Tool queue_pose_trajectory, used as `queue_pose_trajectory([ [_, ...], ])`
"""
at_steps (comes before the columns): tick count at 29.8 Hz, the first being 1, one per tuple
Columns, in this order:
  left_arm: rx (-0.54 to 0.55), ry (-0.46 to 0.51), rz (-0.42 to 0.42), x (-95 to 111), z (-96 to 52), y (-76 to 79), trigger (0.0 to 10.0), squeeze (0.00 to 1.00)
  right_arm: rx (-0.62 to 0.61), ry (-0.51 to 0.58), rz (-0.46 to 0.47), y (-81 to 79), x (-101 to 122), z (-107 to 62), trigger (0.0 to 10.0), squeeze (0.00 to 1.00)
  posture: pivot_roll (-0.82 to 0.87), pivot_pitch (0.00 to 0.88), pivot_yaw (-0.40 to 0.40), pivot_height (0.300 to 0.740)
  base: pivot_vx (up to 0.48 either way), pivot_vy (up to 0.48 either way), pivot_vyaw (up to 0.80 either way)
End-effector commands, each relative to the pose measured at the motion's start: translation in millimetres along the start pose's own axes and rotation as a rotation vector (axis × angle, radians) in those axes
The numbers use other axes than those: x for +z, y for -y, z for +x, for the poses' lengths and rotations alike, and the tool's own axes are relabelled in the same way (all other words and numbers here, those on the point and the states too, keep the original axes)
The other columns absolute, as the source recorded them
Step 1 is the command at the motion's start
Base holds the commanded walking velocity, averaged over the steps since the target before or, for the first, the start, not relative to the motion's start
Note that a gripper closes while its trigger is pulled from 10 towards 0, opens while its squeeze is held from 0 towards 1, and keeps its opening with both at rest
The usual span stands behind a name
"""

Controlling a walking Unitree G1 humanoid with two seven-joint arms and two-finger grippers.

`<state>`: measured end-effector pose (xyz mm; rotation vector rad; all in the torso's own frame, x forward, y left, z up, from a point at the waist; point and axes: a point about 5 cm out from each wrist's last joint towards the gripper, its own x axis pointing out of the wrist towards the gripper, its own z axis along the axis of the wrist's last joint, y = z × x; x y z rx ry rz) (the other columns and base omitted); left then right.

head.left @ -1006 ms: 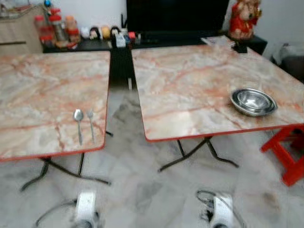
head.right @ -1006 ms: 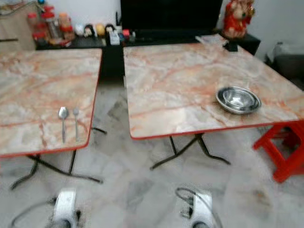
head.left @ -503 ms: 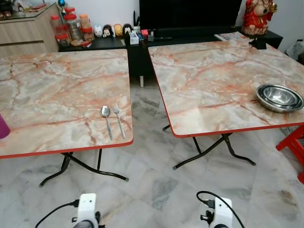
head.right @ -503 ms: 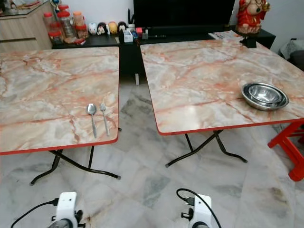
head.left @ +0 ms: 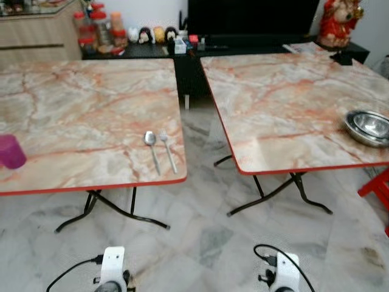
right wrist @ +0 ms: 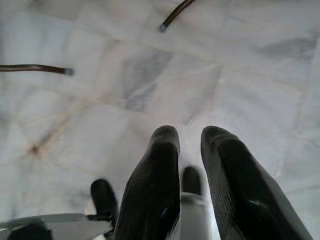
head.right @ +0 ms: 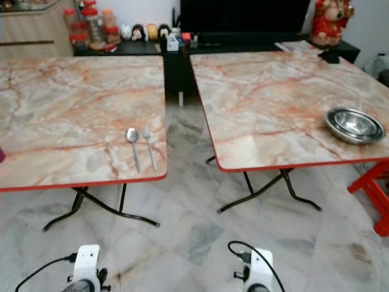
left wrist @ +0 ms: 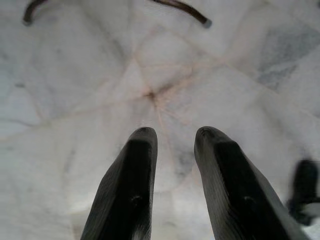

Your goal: Setting the table

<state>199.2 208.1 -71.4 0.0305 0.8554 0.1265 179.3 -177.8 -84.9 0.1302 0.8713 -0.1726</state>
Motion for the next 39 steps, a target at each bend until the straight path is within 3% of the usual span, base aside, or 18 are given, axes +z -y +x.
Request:
queue_pose_trajectory([
  [1, -0.011, 0.001, -0.004, 1.7, 0.7, 5.4, 10.0, 0.0, -0.018, 0.007, -0.001, 7.0, 2.1, 0.1, 10.0, 0.0, 0.0, 0.0, 0.01, 0.74, 0.0, 0.319, 0.0],
  [29, -0.006, 0.017, -0.003, 7.5, 1.8, 4.3, 10.0, 0.0, -0.016, 0.006, 0.005, 5.1, 2.3, 0.3, 10.0, 0.0, 0.01, 0.0, 0.011, 0.74, 0.0, 0.335, 0.0],
  [39, -0.014, 0.026, 0.016, 8.5, 1.9, 7.0, 10.0, 0.0, -0.017, 0.006, 0.006, 5.2, 2.6, 0.4, 10.0, 0.0, 0.01, 0.0, 0.013, 0.74, 0.0, 0.0, 0.0],
])
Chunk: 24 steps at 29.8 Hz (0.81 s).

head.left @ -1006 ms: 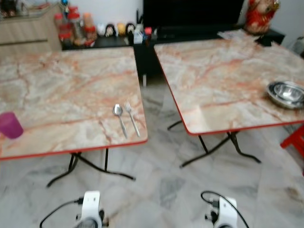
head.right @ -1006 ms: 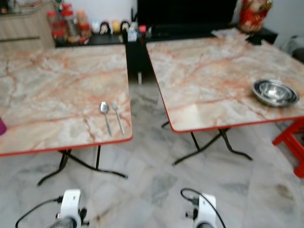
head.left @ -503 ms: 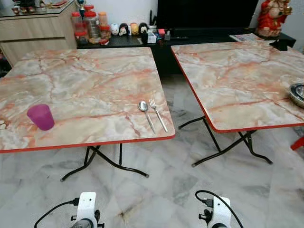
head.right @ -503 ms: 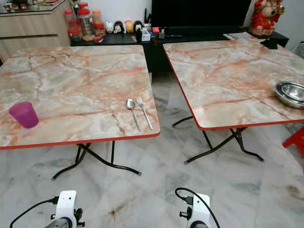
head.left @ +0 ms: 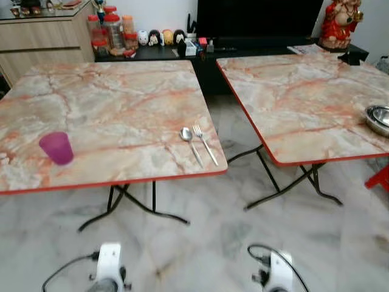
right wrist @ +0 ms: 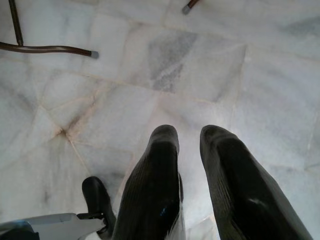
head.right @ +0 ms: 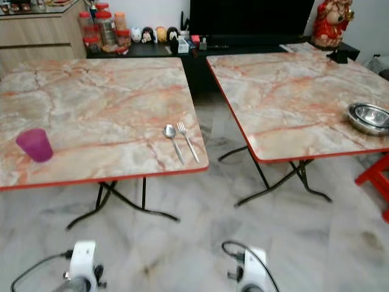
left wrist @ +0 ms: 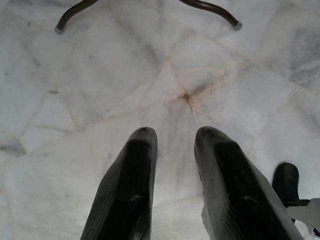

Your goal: Setting the table

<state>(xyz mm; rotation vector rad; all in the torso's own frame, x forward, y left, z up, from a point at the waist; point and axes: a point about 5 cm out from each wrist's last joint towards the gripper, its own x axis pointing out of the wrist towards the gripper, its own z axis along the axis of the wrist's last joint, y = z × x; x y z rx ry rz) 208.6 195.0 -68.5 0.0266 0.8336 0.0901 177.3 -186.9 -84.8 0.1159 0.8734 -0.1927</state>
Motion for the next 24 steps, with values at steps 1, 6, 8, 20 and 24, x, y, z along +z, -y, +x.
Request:
queue_pose_trajectory([
  [1, 0.018, 0.012, 0.008, 1.2, -0.4, -6.2, 10.0, 0.0, 0.007, 0.006, 0.01, -4.2, 2.3, 0.7, 10.0, 0.0, 0.01, 0.0, 0.013, 0.74, 0.0, 0.0, 0.0],
  [6, 0.008, 0.041, 0.002, 7.2, 0.6, -3.4, 10.0, 0.0, 0.012, 0.008, 0.004, -4.8, 2.5, 0.7, 10.0, 0.0, 0.01, 0.0, 0.013, 0.74, 0.0, 0.0, 0.0],
  [8, 0.008, 0.036, 0.005, 7.2, 0.8, -2.8, 10.0, 0.0, 0.013, 0.008, 0.003, -5.1, 2.5, 0.7, 10.0, 0.0, 0.01, 0.0, 0.014, 0.74, 0.0, 0.0, 0.0],
  [20, 0.013, 0.04, 0.007, 5.5, 0.2, -2.3, 10.0, 0.0, 0.021, 0.016, -0.001, -7.2, 3.9, 0.9, 10.0, 0.0, 0.02, 0.0, 0.016, 0.74, 0.0, 0.0, 0.0],
  [24, 0.017, 0.038, 0.007, 5.0, 0.1, -3.9, 10.0, 0.0, 0.023, 0.017, -0.002, -7.9, 4.2, 1.0, 10.0, 0.0, 0.02, 0.0, 0.016, 0.74, 0.0, 0.131, 0.0],
])
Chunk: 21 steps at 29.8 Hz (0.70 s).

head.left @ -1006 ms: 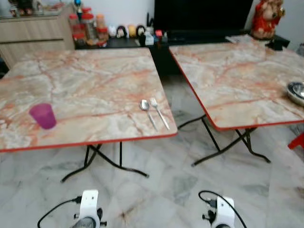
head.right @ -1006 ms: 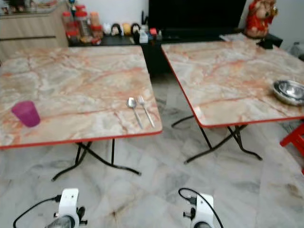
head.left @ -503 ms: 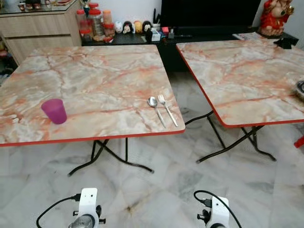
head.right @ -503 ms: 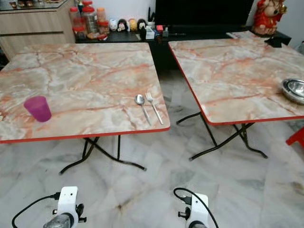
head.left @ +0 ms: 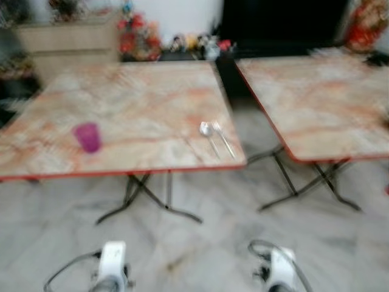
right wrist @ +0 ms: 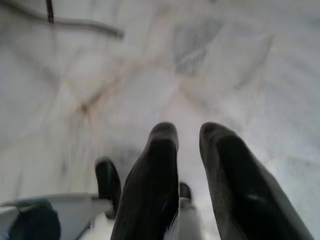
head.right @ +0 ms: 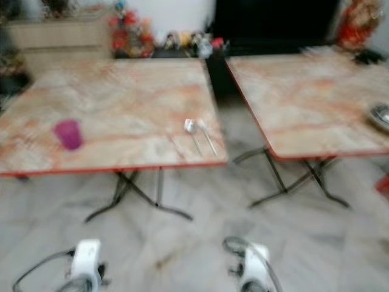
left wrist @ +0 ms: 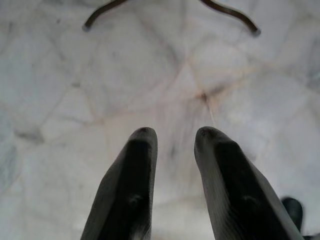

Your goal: Setting the table

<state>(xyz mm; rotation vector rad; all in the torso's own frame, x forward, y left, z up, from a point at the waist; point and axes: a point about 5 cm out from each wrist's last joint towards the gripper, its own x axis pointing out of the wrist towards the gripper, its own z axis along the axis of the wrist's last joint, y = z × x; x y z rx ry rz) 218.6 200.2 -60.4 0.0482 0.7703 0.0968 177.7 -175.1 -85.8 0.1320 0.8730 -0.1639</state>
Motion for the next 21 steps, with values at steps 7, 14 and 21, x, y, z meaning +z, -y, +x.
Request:
queue_pose_trajectory([
  [7, 0.007, -0.02, -0.005, -6.4, -1.5, -1.3, 10.0, 0.0, -0.006, 0.02, -0.003, 2.0, 7.1, 1.5, 10.0, 0.0, 0.02, 0.0, 0.019, 0.74, 0.0, 0.48, 0.0],
  [14, 0.008, 0.001, 0.007, -1.8, -0.6, -2.0, 10.0, 0.0, -0.005, 0.017, -0.001, 1.0, 6.4, 1.5, 10.0, 0.0, 0.02, 0.0, 0.023, 0.74, 0.0, 0.212, 0.0],
  [21, -0.001, 0.009, 0.013, 0.8, 0.0, 0.2, 10.0, 0.0, -0.004, 0.018, 0.002, 0.8, 5.9, 1.3, 10.0, 0.0, 0.02, 0.0, 0.023, 0.74, 0.0, 0.0, 0.0],
])
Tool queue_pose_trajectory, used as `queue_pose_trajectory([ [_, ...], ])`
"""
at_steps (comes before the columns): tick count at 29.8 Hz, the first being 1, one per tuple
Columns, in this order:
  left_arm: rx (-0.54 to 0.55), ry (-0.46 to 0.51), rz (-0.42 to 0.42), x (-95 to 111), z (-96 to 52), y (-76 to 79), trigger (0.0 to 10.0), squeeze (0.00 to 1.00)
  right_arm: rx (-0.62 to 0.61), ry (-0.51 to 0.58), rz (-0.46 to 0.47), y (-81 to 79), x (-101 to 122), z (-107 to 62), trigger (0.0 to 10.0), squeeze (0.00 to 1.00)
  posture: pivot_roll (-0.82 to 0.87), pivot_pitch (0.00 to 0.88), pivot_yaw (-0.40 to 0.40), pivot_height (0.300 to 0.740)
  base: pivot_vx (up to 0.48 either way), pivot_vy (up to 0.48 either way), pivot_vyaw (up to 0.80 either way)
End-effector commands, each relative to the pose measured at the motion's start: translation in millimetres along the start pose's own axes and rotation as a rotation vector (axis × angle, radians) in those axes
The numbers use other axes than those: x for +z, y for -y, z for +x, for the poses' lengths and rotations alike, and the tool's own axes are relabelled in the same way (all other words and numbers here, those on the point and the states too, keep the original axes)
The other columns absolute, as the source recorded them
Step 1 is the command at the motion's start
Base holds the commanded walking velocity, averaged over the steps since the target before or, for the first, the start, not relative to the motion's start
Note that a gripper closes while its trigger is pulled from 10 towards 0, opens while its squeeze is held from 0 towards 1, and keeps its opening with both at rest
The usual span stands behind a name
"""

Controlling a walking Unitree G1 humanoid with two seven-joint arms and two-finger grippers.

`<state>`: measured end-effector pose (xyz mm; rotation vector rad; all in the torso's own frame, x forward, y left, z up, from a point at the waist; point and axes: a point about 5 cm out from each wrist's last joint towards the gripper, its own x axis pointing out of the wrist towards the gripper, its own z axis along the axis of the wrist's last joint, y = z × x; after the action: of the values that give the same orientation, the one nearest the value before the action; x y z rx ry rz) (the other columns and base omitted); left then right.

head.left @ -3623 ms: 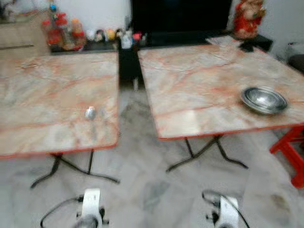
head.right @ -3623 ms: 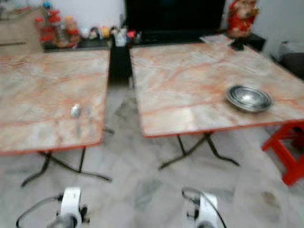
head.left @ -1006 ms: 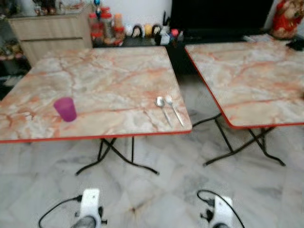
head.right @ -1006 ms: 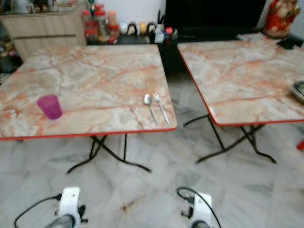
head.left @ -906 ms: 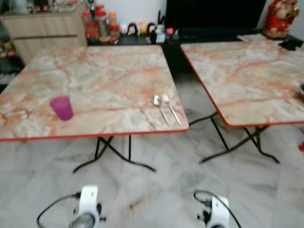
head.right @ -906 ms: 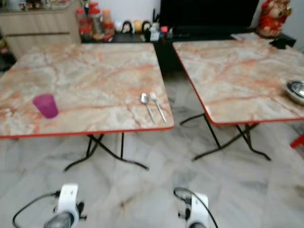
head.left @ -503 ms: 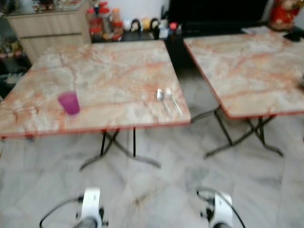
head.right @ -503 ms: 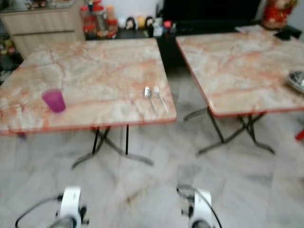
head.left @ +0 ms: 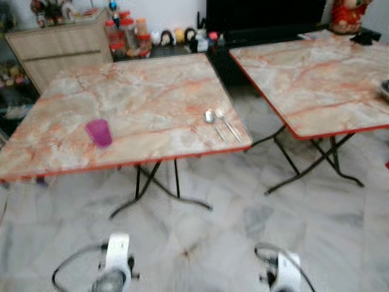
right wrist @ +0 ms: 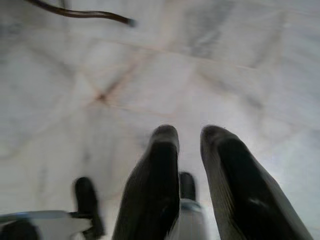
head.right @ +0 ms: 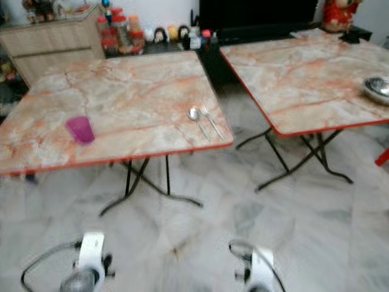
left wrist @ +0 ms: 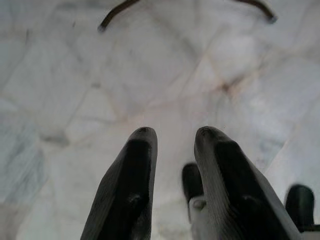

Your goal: Setting the table

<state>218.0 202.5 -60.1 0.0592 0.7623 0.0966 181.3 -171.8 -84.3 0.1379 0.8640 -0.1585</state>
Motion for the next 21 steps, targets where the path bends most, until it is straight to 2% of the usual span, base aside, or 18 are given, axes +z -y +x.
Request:
queue_pose_trajectory([
  [1, -0.005, 0.001, 0.004, 1.0, 0.5, 2.5, 10.0, 0.0, -0.012, 0.01, -0.002, 4.9, 2.9, 0.4, 10.0, 0.0, 0.02, 0.0, 0.023, 0.74, 0.0, 0.0, 0.0],
  [9, -0.006, -0.006, -0.002, -0.6, 0.2, 4.2, 10.0, 0.0, -0.014, 0.011, 0.0, 5.9, 3.1, 0.4, 10.0, 0.0, 0.02, 0.0, 0.019, 0.74, 0.0, 0.0, 0.0],
  [15, 0.004, -0.035, 0.028, -6.6, -1.0, 2.9, 10.0, 0.0, -0.022, 0.013, -0.019, 8.2, 4.2, 0.5, 10.0, 0.0, 0.01, 0.0, 0.018, 0.74, 0.0, 0.0, 0.0],
  [20, 0.003, -0.036, 0.025, -7.4, -1.2, 3.4, 10.0, 0.0, -0.029, 0.019, -0.025, 9.9, 5.2, 0.5, 10.0, 0.0, 0.01, 0.0, 0.013, 0.74, 0.0, 0.0, 0.77],
  [21, 0.002, -0.036, 0.025, -7.6, -1.3, 3.5, 10.0, 0.0, -0.031, 0.019, 0.008, 10.2, 4.8, 0.4, 10.0, 0.0, 0.01, 0.0, 0.012, 0.74, 0.0, 0.0, 0.0],
])
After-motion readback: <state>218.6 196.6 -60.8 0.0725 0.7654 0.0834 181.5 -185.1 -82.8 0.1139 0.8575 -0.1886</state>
